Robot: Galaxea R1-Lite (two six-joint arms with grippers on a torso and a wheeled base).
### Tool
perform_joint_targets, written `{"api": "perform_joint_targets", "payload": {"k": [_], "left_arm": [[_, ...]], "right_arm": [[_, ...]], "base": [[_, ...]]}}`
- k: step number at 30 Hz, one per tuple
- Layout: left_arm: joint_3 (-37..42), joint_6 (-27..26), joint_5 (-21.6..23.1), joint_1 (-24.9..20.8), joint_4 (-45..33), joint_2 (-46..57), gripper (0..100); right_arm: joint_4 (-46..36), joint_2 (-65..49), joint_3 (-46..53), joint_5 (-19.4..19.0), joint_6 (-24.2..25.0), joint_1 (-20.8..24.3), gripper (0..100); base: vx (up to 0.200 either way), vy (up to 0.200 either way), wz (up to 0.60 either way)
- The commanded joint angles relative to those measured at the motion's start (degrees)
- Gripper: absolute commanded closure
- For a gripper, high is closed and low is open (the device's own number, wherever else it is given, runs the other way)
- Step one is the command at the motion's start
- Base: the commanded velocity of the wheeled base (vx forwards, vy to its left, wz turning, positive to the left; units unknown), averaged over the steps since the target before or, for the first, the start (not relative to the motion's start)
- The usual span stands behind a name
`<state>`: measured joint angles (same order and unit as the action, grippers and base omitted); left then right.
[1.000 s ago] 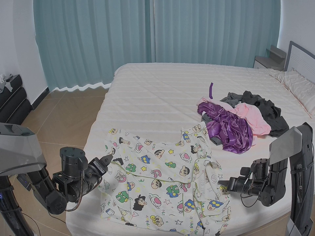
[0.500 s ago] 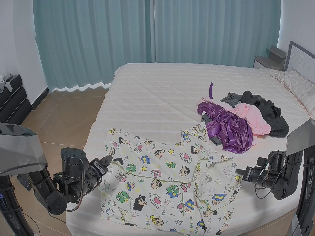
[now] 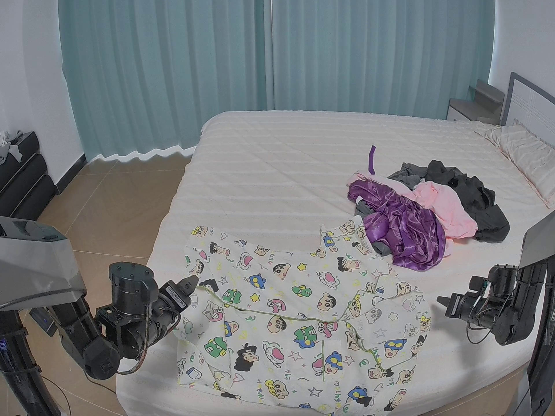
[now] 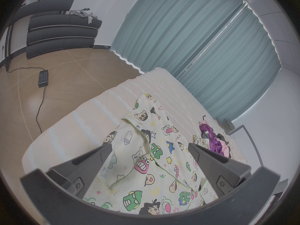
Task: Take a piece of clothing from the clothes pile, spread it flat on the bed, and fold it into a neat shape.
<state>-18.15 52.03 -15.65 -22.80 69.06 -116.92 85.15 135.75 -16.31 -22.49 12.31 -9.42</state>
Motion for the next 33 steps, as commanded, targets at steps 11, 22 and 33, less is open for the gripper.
{"api": "perform_joint_targets", "payload": {"k": [11, 22, 33], "left_arm": [[0.49, -0.09, 0.1, -0.23, -0.07, -0.59, 0], [0.84, -0.09, 0.1, -1.46, -0.07, -0.59, 0], [0.84, -0.09, 0.1, -1.46, 0.02, -1.21, 0]], "right_arm": [[-4.64, -3.65, 0.67, -0.01, -2.82, -0.86, 0], [-3.94, 1.0, 1.46, -0.54, -1.5, 6.08, 0], [-3.68, 6.01, -2.32, 1.4, 1.84, 7.58, 100]], "base": [[0.0, 0.0, 0.0], [0.0, 0.0, 0.0], [0.0, 0.0, 0.0]]}}
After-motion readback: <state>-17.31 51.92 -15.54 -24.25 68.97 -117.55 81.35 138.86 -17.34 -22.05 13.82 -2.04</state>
